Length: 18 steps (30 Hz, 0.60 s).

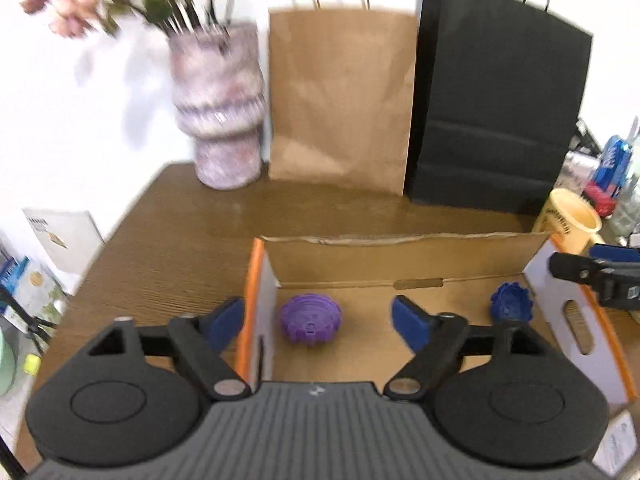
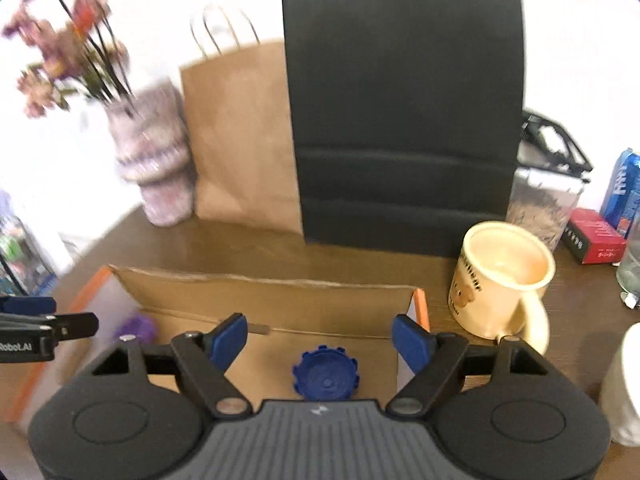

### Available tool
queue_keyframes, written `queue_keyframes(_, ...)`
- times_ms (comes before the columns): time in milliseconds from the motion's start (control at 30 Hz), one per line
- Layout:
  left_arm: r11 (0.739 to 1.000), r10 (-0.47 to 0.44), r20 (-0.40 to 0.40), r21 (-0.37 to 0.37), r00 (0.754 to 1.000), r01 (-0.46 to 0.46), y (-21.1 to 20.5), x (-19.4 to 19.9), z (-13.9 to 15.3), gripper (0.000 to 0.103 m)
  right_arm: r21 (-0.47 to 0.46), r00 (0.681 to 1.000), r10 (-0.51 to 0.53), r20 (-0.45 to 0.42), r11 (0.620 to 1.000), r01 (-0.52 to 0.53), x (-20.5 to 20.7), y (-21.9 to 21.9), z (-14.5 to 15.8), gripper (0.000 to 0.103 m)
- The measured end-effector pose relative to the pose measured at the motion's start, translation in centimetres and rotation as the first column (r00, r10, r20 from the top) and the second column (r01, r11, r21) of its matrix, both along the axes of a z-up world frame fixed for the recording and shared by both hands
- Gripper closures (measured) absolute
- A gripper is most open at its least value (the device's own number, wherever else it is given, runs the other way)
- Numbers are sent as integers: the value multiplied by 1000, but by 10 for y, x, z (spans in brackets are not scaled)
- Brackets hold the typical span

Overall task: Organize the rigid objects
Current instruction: 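Withdraw both tools from the box back toward the table items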

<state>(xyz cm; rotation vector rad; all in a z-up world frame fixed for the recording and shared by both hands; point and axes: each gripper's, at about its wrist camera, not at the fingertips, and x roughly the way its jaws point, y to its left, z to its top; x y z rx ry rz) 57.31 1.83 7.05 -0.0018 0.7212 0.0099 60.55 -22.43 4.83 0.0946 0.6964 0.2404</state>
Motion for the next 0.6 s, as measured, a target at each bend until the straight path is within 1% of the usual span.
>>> queue_keyframes(33,1000,3,20,9,1000,-3,1,-14,8,13,30,1000,1,12,1000,-1,-14,-6,11,21)
queue_keyframes(133,999,-4,73,52,997,0,2,-59,29,11,116,999,28,30,993,-31,-59,-24,38,20)
queue_keyframes(200,998,-10,126,69,992,2,4,-99,44,9,137,997,48,57,989,-56,-97,-32,55,20)
queue_keyframes(267,997,-18,183,78,983,3,7,-143,56,5,151,993,69,101,985,-84,-137,-39,70,14)
queue_keyframes(333,997,-49,250,76,967,31,7,-191,65,1,187,985,90,150,975,-118,-185,-47,83,9)
queue_keyframes(400,994,-97,332,77,938,75,9,-240,64,0,243,976,124,182,956,-166,-224,-55,90,4)
queue_keyframes(467,991,-124,405,95,906,94,8,-291,54,0,290,967,154,204,934,-210,-263,-62,91,1)
queue_keyframes(533,990,-135,451,93,882,104,6,-334,43,0,291,957,173,234,926,-239,-300,-66,88,1)
queue_keyframes(567,991,-136,467,76,874,114,5,-355,37,0,279,952,176,253,928,-246,-318,-67,84,0)
queue_keyframes(600,991,-135,472,53,871,124,3,-376,30,0,262,947,173,272,933,-246,-337,-68,80,0)
